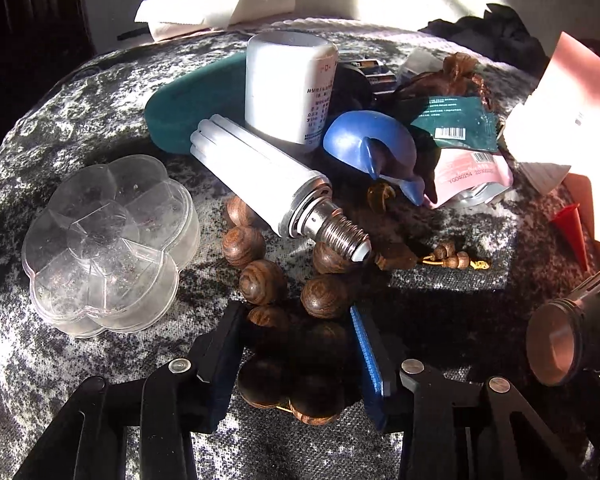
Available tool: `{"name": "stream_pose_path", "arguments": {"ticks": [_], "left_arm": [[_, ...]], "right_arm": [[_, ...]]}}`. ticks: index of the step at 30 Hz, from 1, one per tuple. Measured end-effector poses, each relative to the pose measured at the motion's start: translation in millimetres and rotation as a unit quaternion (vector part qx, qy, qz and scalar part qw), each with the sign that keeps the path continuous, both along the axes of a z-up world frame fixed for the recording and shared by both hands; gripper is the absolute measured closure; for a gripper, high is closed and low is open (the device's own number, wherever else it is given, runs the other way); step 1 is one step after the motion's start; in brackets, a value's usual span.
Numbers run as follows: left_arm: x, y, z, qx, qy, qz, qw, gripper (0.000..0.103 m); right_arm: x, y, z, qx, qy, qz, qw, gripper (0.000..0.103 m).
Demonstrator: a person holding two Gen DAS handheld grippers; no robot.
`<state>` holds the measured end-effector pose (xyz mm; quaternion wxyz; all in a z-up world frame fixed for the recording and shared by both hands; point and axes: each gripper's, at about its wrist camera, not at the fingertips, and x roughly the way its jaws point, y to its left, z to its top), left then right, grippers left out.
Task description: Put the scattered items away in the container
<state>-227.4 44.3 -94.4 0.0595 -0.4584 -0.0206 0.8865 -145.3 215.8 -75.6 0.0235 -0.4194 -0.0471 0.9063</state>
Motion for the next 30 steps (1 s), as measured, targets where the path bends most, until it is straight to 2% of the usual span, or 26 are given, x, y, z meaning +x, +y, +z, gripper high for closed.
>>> {"name": "stream_pose_path", "arguments": {"ticks": [3, 6, 7, 8, 9, 10, 14, 18, 21, 22, 23, 24, 25, 26, 30], "left_arm": [[0.9, -7.3, 2.9, 0.021, -0.006, 0.003, 0.9997, 0.064], [6.0, -11.5, 7.3, 0.035, -0.005, 0.006, 0.9994, 0.064], [8.6, -12.0, 9.9, 0.035, -0.002, 0.006, 0.9994, 0.064], [11.4, -12.3, 12.9, 0.035, 0.001, 0.005, 0.9994, 0.065], [14.1, -12.5, 15.8, 0.034, 0.004, 0.005, 0.9994, 0.085], [16.3, -13.2, 18.5, 0.034, 0.005, 0.005, 0.9994, 0.086], [22.9, -17.4, 24.8, 0.035, -0.001, 0.006, 0.9994, 0.086], [29.4, -17.6, 25.4, 0.034, -0.005, 0.003, 0.9994, 0.086], [36.8, -16.5, 31.0, 0.035, 0.001, -0.002, 0.9994, 0.086], [39.2, -17.1, 33.2, 0.037, 0.003, -0.003, 0.9993, 0.086], [41.2, -18.2, 34.7, 0.039, 0.004, -0.003, 0.9992, 0.086], [42.9, -19.4, 35.7, 0.040, 0.004, -0.002, 0.9992, 0.086], [44.6, -20.7, 36.8, 0.042, 0.004, -0.001, 0.9991, 0.086], [45.6, -21.7, 37.1, 0.043, 0.003, -0.001, 0.9991, 0.086], [46.0, -24.1, 36.8, 0.046, 0.000, 0.000, 0.9989, 0.086]], "right_arm": [[0.1, -0.3, -1.0, 0.006, 0.000, -0.003, 1.000, 0.001], [-0.9, 1.9, -2.2, 0.006, -0.007, -0.007, 1.000, 0.007], [-1.9, 3.4, -2.9, 0.001, -0.013, -0.004, 1.000, 0.016], [-2.9, 4.9, -3.6, -0.005, -0.019, -0.002, 1.000, 0.039], [-3.9, 6.4, -4.3, -0.011, -0.024, 0.000, 1.000, 0.059], [-6.1, 8.8, -7.3, -0.023, -0.038, 0.004, 0.999, 0.085], [-6.7, 17.7, -13.9, -0.049, -0.058, -0.003, 0.997, 0.093], [-0.6, 15.8, -3.2, -0.043, -0.033, 0.006, 0.998, 0.101], [1.8, 13.3, 2.0, -0.057, -0.025, 0.018, 0.998, 0.100], [2.5, 12.6, 3.3, -0.061, -0.021, 0.019, 0.998, 0.091], [2.5, 10.2, 4.2, -0.058, -0.018, 0.023, 0.998, 0.057], [2.1, 7.0, 5.2, -0.050, -0.013, 0.029, 0.998, 0.029], [3.2, 2.9, 6.6, -0.054, -0.003, 0.044, 0.998, 0.007], [3.5, -3.2, 8.3, -0.037, 0.009, 0.054, 0.998, 0.003], [-1.4, -22.6, 13.3, 0.058, 0.055, 0.072, 0.994, 0.002]]}}
